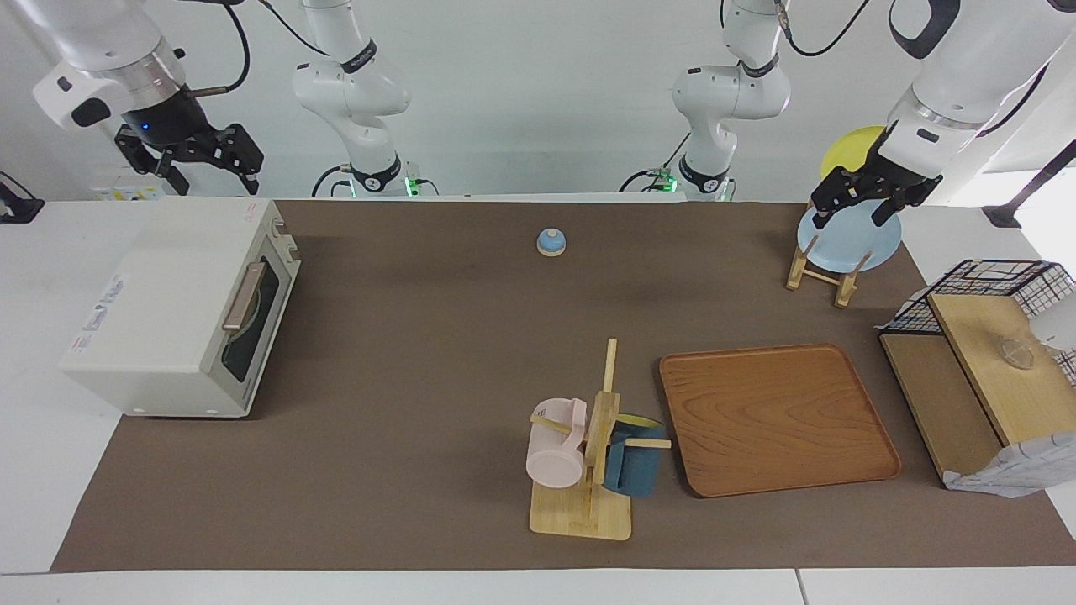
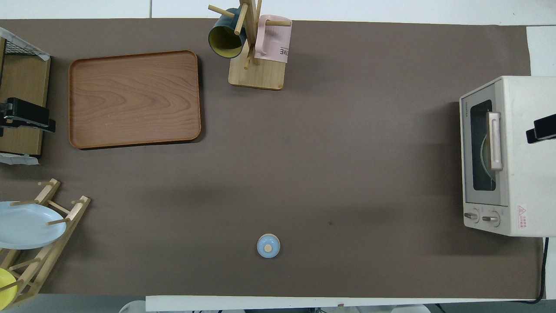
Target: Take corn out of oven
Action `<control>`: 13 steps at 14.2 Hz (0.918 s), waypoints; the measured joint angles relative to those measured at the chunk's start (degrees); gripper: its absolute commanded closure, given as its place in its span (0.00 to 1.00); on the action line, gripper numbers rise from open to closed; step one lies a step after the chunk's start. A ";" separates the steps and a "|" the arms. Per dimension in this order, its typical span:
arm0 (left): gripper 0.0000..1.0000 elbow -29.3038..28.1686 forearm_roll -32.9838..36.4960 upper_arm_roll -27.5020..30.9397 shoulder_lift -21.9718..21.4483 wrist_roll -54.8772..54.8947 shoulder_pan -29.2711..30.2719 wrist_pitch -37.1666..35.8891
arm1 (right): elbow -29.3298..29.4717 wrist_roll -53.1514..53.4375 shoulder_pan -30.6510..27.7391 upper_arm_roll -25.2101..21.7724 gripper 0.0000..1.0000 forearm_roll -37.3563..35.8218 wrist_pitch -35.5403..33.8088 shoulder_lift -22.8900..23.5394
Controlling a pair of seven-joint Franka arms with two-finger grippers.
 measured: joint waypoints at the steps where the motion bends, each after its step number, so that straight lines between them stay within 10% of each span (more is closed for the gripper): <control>1: 0.00 0.00 0.00 0.00 0.00 0.00 0.00 0.00 | -0.01 0.00 0.00 0.00 0.00 -0.01 0.01 0.00; 5: 0.00 0.00 0.00 0.00 -0.01 0.00 0.00 -0.03 | -0.60 -0.12 -0.04 -0.02 0.00 0.00 1.31 -0.02; 9: 0.00 0.00 0.01 0.01 -0.09 0.00 0.01 -0.10 | -1.38 -2.66 -0.13 -0.19 0.92 0.00 1.59 -0.15; 13: 0.00 0.00 0.01 0.01 -0.11 0.00 0.03 -0.33 | -6.64 -3.15 -0.10 -0.18 1.00 -0.03 7.70 -0.38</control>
